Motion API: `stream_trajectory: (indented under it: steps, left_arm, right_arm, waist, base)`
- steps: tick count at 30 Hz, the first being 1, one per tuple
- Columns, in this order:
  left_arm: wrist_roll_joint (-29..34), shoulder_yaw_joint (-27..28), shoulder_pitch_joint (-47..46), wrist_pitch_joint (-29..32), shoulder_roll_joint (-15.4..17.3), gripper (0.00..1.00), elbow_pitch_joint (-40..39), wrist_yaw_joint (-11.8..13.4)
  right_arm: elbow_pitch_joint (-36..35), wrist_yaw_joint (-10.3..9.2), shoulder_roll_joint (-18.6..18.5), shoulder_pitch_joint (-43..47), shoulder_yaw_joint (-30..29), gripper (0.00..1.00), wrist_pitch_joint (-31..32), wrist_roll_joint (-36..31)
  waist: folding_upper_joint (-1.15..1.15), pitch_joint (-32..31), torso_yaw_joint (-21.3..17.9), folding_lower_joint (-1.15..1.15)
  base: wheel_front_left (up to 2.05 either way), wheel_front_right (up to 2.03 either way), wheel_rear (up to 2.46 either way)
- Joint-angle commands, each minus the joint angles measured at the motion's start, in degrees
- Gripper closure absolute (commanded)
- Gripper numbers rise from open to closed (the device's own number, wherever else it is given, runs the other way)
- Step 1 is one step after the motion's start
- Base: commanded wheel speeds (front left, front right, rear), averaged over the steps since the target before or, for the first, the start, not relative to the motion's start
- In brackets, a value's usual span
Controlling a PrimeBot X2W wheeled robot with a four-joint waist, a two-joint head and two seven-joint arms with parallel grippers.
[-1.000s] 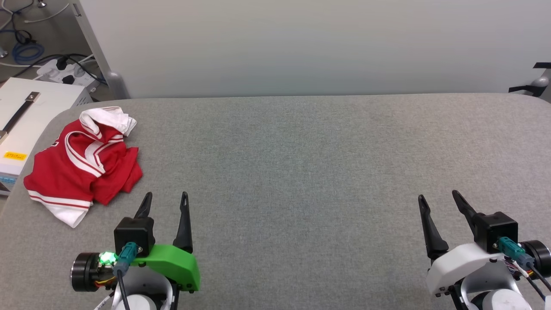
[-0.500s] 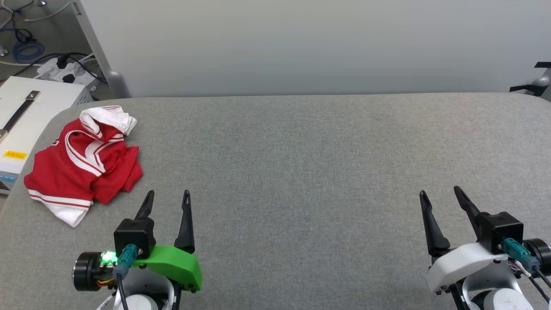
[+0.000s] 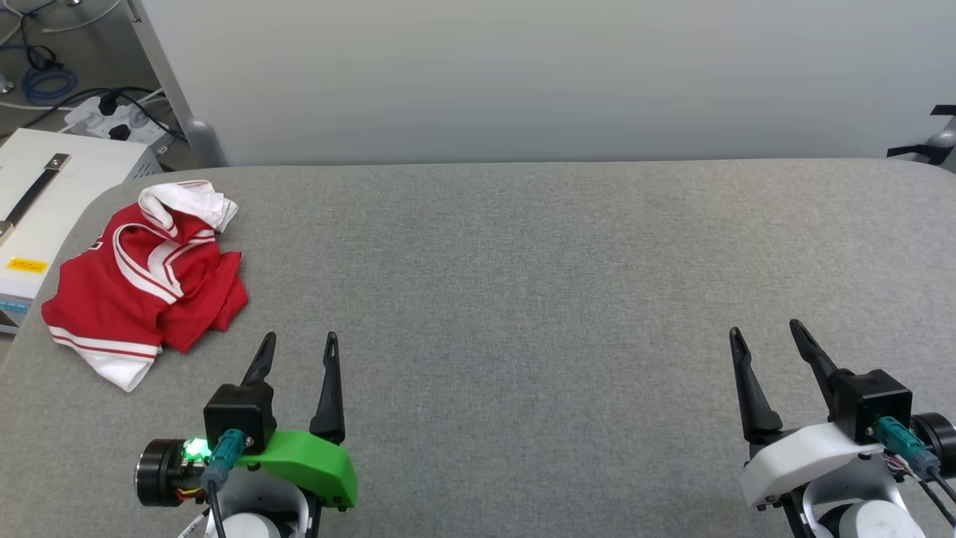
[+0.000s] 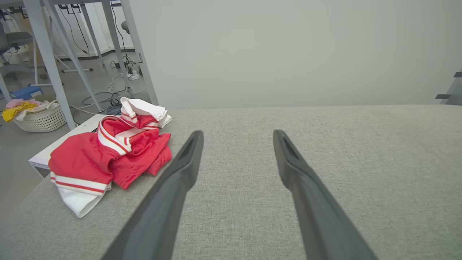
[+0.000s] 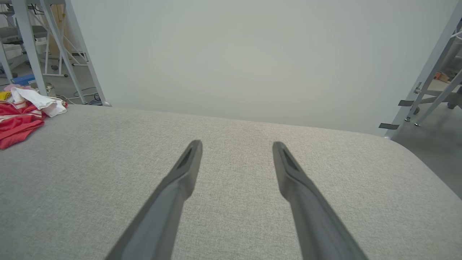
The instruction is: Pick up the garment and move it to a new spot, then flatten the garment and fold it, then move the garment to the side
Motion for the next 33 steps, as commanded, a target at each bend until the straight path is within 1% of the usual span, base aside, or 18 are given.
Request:
stream_trajectory:
  steps: [1, 10, 16, 22, 33]
  left_arm:
    - [-0.6, -0.2, 0.5, -0.6, -0.1, 0.00, 0.2, -0.1]
    - [-1.3, -0.7, 0.5, -1.7, -0.1, 0.00, 0.6, -0.2]
    - [-1.7, -1.0, 0.2, -2.6, -0.1, 0.00, 1.0, -0.1]
    - [-1.9, -1.2, 0.1, -3.3, -0.1, 0.00, 1.4, -0.1]
    - [-2.4, -1.5, 0.3, -4.6, -0.2, 0.00, 2.1, -0.2]
  right_arm:
    - [-0.1, -0.02, 0.0, 0.5, -0.1, 0.00, -0.6, 0.3]
    - [-0.2, -0.02, 0.0, 0.6, -0.1, 0.00, -1.7, 0.6]
    - [-0.4, -0.02, 0.0, 0.8, 0.8, 0.00, -2.6, 0.9]
    - [-0.4, -0.02, 0.0, 0.9, 1.6, 0.00, -3.3, 1.2]
    - [-0.1, -0.03, 0.0, 1.1, 3.8, 0.00, -4.6, 1.1]
  waist:
    - [0.00, 0.1, 0.0, 0.00]
    - [0.00, 0.3, 0.5, 0.00]
    - [0.00, 0.9, 2.3, 0.00]
    - [0.00, 1.2, 5.1, 0.00]
    - [0.00, 1.1, 11.7, 0.00]
  base:
    - [0.00, 0.00, 0.00]
    - [0.00, 0.00, 0.00]
    - [0.00, 0.00, 0.00]
    - [0.00, 0.00, 0.00]
    - [0.00, 0.00, 0.00]
